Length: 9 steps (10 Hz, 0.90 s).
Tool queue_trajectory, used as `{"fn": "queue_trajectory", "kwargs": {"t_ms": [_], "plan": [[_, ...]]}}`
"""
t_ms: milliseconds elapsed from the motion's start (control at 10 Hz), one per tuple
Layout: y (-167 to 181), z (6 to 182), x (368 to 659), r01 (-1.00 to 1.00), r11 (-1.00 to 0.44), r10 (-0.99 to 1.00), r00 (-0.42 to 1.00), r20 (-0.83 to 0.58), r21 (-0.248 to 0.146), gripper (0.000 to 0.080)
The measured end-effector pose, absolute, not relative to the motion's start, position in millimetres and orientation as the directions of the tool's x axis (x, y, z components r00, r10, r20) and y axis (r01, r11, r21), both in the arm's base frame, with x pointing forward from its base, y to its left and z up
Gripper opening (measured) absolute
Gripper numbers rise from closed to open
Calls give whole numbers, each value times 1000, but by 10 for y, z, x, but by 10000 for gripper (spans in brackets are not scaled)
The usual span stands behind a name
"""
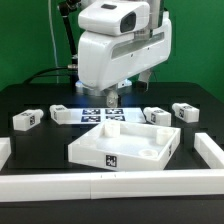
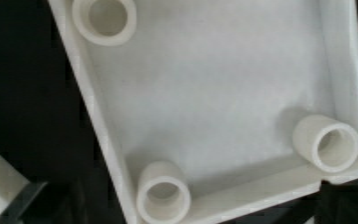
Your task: Assemble square table
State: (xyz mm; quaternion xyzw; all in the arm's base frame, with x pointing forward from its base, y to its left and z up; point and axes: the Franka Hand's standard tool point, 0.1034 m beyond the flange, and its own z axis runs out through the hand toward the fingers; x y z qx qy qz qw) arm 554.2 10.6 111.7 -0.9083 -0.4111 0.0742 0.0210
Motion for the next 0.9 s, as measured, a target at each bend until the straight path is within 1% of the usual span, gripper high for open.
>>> {"fn": "queue_trajectory", "kwargs": {"t_ms": [500,600,700,800,900], "plan": [[106,1111,5523,754,-649,760,641,-109,-96,650],[124,1111,5416,767,-637,771,632,-73,-80,650],[159,1099,5203,771,-632,774,631,-38,-70,650],[174,1084,5080,780,-624,781,625,-3,-51,650],[189,1044,5040,781,-625,780,624,42,1,650]]}}
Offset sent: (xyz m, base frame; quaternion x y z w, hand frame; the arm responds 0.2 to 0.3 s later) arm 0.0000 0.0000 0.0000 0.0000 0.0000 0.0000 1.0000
